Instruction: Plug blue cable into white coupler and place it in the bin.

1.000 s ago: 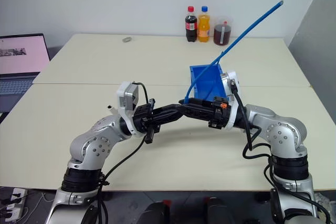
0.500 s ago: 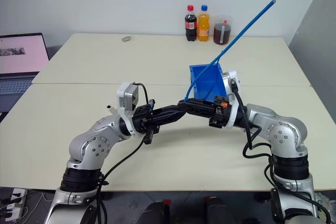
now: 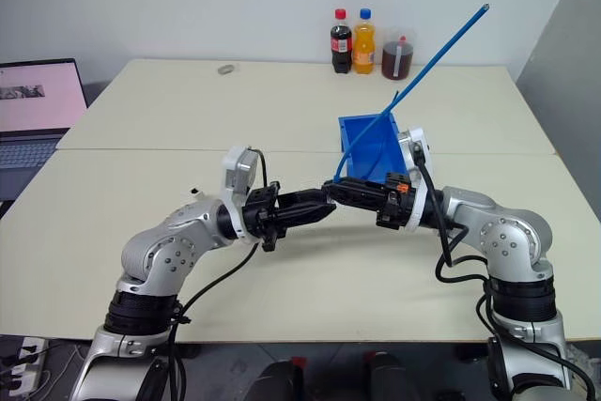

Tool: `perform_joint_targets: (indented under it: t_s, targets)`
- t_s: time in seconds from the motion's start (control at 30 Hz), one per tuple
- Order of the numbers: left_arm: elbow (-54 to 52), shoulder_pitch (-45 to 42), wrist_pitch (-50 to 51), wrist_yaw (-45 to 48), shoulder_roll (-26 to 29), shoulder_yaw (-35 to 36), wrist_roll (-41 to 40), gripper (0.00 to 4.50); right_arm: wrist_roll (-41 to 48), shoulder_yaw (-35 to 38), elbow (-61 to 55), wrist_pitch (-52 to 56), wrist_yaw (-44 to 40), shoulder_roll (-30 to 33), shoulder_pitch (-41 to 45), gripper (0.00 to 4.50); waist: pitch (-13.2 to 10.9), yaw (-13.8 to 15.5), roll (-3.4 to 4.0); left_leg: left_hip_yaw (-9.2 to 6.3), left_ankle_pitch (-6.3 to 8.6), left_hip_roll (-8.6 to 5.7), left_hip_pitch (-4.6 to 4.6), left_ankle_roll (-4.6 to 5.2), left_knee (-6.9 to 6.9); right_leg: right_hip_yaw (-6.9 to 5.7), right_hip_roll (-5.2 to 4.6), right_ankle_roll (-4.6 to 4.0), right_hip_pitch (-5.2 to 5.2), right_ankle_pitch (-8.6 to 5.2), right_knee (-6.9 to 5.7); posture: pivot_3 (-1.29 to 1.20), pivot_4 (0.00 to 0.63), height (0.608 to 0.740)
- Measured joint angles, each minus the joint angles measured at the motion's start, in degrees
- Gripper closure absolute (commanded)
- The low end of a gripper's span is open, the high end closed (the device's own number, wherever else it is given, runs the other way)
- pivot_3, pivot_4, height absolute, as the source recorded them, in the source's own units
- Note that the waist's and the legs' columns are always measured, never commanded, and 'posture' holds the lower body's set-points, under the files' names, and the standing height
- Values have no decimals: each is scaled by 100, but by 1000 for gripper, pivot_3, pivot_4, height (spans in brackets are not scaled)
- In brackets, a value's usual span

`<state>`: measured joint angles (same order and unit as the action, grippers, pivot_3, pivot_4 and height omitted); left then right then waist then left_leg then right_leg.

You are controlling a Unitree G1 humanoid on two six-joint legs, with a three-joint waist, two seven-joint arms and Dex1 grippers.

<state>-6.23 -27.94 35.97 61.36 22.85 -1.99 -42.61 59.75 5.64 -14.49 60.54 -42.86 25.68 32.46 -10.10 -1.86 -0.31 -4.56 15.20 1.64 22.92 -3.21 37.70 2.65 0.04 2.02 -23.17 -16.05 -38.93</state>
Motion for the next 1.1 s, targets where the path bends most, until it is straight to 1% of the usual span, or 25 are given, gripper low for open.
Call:
perform_joint_targets:
  t_s: [0.2,0.3,0.4,0.5,0.6,0.7,0.87,1.0,1.1]
  targets:
    - [45,23,-294,76,-6,-1,171,2555,0,-1,0,-5,25,0,8,4318,0,0,-1,0,0,0,0,0,0,0,0,-2,0,1,0,0,150,740]
    - [112,25,-393,118,98,21,233,2555,-30,15,34,-91,42,36,28,4318,-1,0,-1,0,0,0,0,0,0,0,0,-2,0,1,0,0,150,740]
    - [245,130,-408,-11,269,239,332,2555,-59,126,189,-209,-27,176,98,4319,-1,-1,-1,0,0,0,0,0,0,0,0,-2,-1,1,-1,0,150,740]
    - [374,244,-642,-349,326,568,474,2555,-222,356,468,-387,-89,497,282,4319,-9,3,-3,2,0,0,0,0,0,1,-1,-2,-1,1,0,0,150,740]
    - [624,224,-954,-825,299,877,689,2555,-257,432,492,-484,-153,642,473,4319,-10,4,-4,1,0,1,0,0,0,0,-1,-3,-1,1,0,0,150,740]
    - [692,247,-1047,-1111,327,1072,791,2555,-285,443,502,-516,-213,756,576,4320,-12,3,-8,2,0,1,1,0,0,2,-1,-11,-1,6,0,0,150,740]
    - [530,784,-844,-1489,537,1363,790,2555,-286,358,405,-515,-259,757,766,4320,-15,-13,-7,1,0,3,0,0,-5,1,-2,-26,-4,15,0,0,150,740]
    - [241,1221,-961,-1741,531,1509,848,2555,-295,116,364,-514,-321,606,782,4320,-21,0,-12,1,0,3,0,0,-5,0,-3,-27,-5,16,-2,0,150,740]
    - [130,1526,-1184,-1865,556,1520,1049,2048,-380,-75,365,-516,-351,526,784,4320,-22,2,-14,1,0,2,0,0,-4,1,-4,-27,-5,16,-3,0,150,740]
